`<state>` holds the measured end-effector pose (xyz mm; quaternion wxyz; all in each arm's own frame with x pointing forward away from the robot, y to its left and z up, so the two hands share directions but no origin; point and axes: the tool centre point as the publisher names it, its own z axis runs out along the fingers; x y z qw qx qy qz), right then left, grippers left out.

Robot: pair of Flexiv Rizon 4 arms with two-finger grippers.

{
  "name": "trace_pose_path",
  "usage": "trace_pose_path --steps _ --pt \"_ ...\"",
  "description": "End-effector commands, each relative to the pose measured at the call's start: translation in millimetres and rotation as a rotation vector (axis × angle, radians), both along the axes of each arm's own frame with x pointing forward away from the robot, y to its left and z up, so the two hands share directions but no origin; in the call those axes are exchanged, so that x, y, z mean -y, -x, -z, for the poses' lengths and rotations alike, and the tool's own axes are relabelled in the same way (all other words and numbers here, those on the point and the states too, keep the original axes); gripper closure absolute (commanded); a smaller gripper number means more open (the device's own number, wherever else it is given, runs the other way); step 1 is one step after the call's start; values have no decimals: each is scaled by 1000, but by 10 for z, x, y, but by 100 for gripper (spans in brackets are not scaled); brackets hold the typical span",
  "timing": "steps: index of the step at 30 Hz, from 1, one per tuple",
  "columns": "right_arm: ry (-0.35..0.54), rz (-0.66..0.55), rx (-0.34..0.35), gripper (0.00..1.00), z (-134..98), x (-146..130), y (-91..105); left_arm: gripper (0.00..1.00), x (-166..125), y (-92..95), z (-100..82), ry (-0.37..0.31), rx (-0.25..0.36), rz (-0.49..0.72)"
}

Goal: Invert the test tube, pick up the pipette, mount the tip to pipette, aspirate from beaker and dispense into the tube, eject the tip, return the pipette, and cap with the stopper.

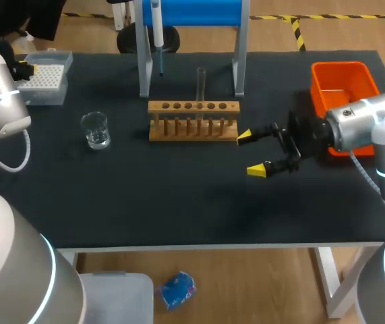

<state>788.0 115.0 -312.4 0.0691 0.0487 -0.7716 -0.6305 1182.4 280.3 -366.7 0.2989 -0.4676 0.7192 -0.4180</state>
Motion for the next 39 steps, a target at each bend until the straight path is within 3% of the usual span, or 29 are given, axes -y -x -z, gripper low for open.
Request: trace_pose_path --steps 1,5,13,26,39 --pt "1 2 2 0 0 -2 10 76 -3 -21 26 0 7 -2" --pt "1 2 2 0 0 -2 10 78 -4 -24 25 2 7 2" --pt "1 2 2 0 0 -2 10 100 1 -26 27 -9 13 15" --pt "1 2 2 0 0 -2 10 100 -13 -18 -55 -17 28 19" --pt "1 2 2 0 0 -2 10 100 -6 48 -247 -31 39 30"
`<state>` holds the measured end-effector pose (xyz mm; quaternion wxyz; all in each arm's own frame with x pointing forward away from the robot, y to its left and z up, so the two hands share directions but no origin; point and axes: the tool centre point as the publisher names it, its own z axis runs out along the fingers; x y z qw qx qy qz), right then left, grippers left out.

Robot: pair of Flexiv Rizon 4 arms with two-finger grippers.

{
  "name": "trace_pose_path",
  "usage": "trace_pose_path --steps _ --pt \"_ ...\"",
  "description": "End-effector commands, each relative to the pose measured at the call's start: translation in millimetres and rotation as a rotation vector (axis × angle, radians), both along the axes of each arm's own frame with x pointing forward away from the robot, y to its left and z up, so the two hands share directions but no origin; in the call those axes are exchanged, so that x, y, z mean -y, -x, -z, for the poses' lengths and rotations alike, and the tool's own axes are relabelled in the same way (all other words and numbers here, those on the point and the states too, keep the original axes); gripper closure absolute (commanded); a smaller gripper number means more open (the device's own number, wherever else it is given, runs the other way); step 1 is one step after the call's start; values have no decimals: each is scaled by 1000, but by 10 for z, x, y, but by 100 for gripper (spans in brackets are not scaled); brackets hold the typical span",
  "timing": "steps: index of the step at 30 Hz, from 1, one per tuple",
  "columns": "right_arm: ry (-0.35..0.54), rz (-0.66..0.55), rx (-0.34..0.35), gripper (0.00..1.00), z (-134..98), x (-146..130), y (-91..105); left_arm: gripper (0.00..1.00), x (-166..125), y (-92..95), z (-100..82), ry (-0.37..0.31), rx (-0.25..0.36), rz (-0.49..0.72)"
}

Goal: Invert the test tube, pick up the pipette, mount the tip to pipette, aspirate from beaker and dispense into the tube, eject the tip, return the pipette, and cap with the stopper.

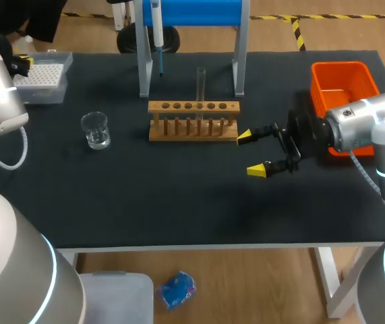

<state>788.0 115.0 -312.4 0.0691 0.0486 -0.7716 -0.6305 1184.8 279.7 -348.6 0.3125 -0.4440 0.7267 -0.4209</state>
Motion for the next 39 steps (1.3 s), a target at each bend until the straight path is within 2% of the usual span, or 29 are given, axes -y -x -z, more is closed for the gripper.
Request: trace_pose_path --steps 1,18,25,28,34,39 --pt "2 2 2 0 0 -2 10 100 -10 82 -79 -3 1 -1" --pt "2 2 2 0 0 -2 10 100 39 137 -436 -32 40 8" --pt "2 2 2 0 0 -2 10 100 119 227 -707 -41 68 42" --pt "2 2 2 0 0 -2 10 100 211 332 -891 -6 75 105" --pt "2 2 2 0 0 -2 10 100 499 688 -1279 -17 86 279" --pt "2 2 2 0 0 -2 10 100 839 1076 -1499 -63 37 460"
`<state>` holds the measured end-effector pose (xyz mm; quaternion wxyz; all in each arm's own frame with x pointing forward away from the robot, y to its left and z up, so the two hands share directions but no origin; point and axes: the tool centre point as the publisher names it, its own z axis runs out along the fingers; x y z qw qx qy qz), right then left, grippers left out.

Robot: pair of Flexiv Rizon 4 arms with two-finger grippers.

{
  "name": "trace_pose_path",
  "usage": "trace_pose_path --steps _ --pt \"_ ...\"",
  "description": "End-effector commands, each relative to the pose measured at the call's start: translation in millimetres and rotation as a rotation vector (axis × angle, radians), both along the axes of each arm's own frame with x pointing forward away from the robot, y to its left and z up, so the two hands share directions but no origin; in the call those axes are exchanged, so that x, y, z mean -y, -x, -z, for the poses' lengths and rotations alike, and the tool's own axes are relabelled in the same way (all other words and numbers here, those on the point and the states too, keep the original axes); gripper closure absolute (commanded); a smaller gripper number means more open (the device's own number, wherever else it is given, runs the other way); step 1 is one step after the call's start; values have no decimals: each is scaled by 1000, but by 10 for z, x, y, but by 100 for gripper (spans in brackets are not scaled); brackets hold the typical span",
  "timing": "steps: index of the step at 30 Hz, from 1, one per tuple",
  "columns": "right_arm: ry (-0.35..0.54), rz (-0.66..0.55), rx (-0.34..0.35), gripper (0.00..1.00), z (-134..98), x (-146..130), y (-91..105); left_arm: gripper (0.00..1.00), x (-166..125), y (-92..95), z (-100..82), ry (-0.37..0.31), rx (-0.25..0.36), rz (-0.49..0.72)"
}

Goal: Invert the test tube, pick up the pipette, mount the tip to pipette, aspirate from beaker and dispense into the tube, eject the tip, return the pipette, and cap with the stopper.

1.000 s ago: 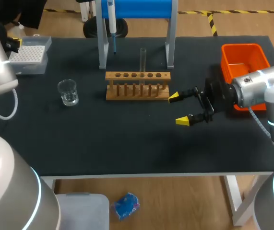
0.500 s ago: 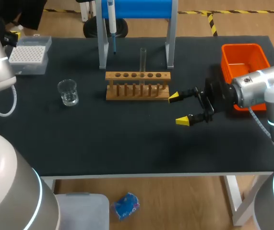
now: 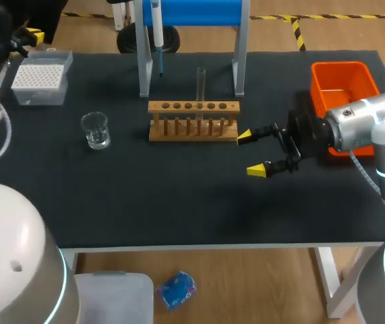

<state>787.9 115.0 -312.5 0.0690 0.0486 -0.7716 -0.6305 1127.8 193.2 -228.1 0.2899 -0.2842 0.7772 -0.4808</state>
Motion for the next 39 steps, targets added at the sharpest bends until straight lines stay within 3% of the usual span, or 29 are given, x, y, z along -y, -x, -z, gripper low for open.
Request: trace_pose_path --steps 1,4,7,14,34,39 --pt "1 2 2 0 0 -1 10 100 41 578 -324 -57 -93 143" --pt "1 2 2 0 0 -1 10 100 273 831 -388 -84 -146 218" --pt "1 2 2 0 0 -1 10 100 523 1066 -415 -57 -191 266" --pt "1 2 2 0 0 -1 10 100 1190 1524 -298 -43 -213 269" --pt "1 2 2 0 0 -1 10 100 1255 1551 -289 -24 -203 254" --pt "1 2 2 0 0 -1 10 100 1610 1804 -227 -24 -202 315"
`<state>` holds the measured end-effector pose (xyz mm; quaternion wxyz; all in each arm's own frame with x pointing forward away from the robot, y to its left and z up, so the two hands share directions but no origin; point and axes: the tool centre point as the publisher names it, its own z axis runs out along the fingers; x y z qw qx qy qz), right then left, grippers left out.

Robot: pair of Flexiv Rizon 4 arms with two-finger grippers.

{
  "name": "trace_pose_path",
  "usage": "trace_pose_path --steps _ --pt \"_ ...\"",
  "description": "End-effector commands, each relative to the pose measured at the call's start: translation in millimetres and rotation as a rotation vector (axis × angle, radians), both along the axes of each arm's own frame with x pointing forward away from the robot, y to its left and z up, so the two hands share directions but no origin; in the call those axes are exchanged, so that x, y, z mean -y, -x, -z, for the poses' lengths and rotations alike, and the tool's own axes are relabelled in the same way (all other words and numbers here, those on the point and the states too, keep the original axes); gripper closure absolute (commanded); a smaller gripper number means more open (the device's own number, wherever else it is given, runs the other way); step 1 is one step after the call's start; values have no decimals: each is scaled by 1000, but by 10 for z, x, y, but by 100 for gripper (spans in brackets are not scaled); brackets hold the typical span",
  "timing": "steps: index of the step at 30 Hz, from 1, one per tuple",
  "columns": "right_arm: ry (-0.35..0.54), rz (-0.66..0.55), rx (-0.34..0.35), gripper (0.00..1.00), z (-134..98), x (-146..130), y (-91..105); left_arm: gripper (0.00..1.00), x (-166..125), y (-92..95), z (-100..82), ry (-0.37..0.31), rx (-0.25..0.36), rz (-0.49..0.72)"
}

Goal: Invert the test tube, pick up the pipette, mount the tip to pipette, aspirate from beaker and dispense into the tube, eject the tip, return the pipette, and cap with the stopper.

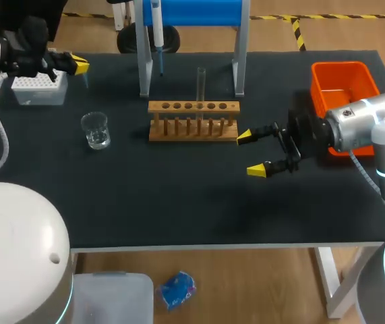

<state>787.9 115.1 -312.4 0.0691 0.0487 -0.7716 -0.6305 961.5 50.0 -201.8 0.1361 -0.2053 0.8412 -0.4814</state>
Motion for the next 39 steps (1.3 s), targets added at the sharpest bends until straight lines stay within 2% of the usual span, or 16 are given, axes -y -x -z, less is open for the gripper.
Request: trace_pose_path --steps 1,3,7,8,13,15,17,19,20,21,22,39 --pt "1 2 2 0 0 0 9 100 250 193 38 2 -8 18" --pt "1 2 2 0 0 0 9 100 402 288 67 -28 -5 33" --pt "1 2 2 0 0 0 9 100 731 501 133 -32 -18 78" --pt "1 2 2 0 0 0 9 100 819 558 130 -5 -19 88" --pt "1 2 2 0 0 0 9 100 1268 812 137 -10 -2 107" --pt "1 2 2 0 0 0 9 100 1443 896 147 18 -11 104" --pt "1 2 2 0 0 0 9 100 1591 981 173 -39 4 105" --pt "1 2 2 0 0 0 9 100 1731 1070 183 21 -13 114" --pt "1 2 2 0 0 0 9 100 1791 1113 194 -7 -8 104" --pt "1 2 2 0 0 0 9 100 1854 1156 201 -1 -5 92" --pt "1 2 2 0 0 0 9 100 1914 1193 208 47 -31 93" --pt "1 2 2 0 0 0 9 100 1914 1193 208 47 -31 93"
